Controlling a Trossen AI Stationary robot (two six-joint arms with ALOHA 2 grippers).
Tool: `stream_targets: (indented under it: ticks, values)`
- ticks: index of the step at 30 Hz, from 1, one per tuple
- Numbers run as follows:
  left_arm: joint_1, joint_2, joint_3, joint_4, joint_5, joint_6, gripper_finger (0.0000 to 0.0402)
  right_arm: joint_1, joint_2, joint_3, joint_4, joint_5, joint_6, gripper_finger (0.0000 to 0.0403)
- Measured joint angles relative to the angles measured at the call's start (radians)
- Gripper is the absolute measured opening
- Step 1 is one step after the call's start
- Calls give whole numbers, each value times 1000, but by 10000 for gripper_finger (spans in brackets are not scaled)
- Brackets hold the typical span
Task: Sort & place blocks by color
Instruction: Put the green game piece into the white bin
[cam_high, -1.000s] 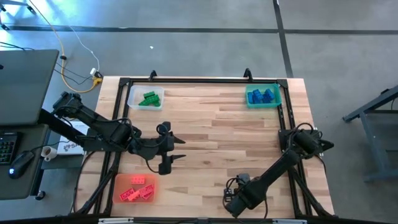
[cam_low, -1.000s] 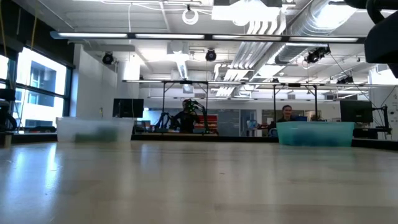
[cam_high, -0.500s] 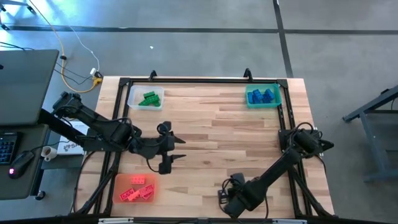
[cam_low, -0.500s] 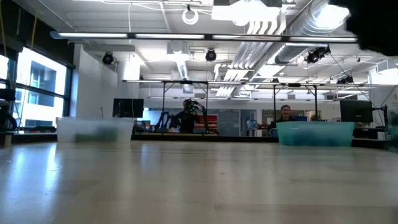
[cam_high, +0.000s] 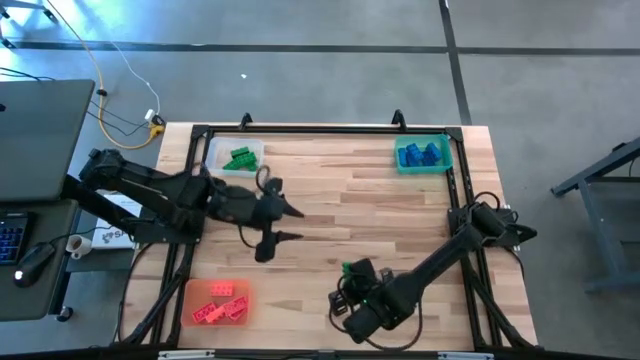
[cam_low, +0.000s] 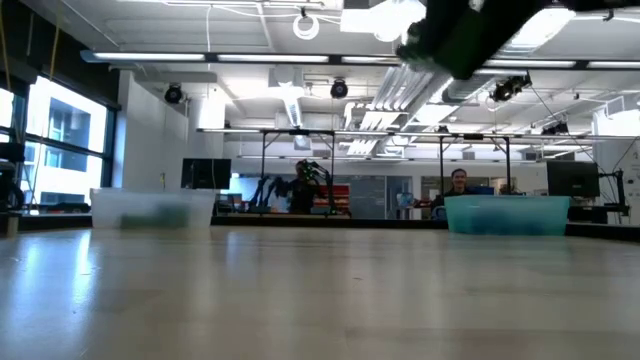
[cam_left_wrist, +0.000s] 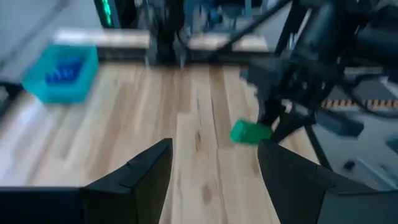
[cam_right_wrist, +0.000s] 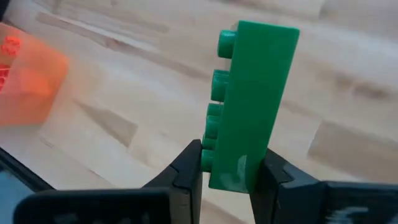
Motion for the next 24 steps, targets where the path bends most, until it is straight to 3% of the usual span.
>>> stream_targets:
  ticks: [8,15,24]
  values:
    - [84,-59,64,13,47,49,223,-55,0,183,-206,72,-198,68]
    - [138,-125,74,17,108,127,223,-105,-1,323,-225,122,-458,68]
    - [187,-201,74,19,182,109,223,-194,-2,530,-225,127,-844,68]
